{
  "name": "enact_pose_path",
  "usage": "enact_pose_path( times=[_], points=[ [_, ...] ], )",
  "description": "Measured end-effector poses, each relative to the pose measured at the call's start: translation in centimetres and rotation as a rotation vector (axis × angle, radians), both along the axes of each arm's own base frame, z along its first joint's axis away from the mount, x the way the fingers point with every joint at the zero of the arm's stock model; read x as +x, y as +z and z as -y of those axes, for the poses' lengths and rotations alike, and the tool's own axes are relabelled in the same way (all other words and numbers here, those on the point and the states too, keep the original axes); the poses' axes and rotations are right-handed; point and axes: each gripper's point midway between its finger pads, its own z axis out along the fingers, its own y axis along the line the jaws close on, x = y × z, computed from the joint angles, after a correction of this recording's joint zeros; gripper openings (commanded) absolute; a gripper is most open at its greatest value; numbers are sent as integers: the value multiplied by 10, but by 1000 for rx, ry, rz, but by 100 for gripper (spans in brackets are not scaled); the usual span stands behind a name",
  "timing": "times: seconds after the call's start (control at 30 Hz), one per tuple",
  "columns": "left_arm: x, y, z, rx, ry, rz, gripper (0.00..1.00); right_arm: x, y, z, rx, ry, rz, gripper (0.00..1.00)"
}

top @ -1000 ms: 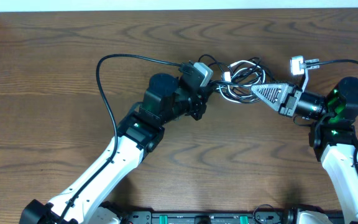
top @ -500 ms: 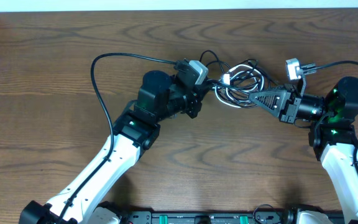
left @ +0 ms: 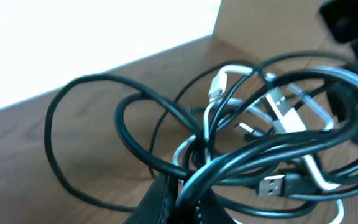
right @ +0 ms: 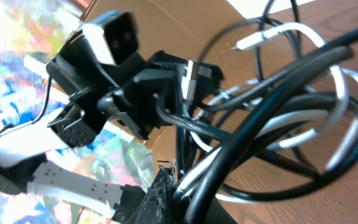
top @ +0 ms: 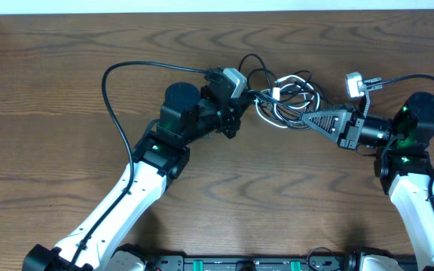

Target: Untangle cables

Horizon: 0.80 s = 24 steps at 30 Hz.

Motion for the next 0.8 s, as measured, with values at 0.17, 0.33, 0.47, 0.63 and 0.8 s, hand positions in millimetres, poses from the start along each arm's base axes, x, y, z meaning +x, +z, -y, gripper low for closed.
enact_pose_path(
  times=[0.17,0.33,0.47,0.63,0.8],
  points=[
    [5,17,0,-39,3,72,8,5,-12,-5,-7,-38,-90,1],
    [10,24,-5,-53,16,97,8,5,-22,-22,-33,-44,-129,1],
    [11,19,-8,-45,22,71,8,5,-25,-32,-50,-48,-129,1],
    [12,8,-13,-14,39,42,8,5,-29,-38,-63,-54,-143,1],
    [19,3,-19,30,99,55,8,-1,-42,-44,-89,-40,-196,1]
  ],
)
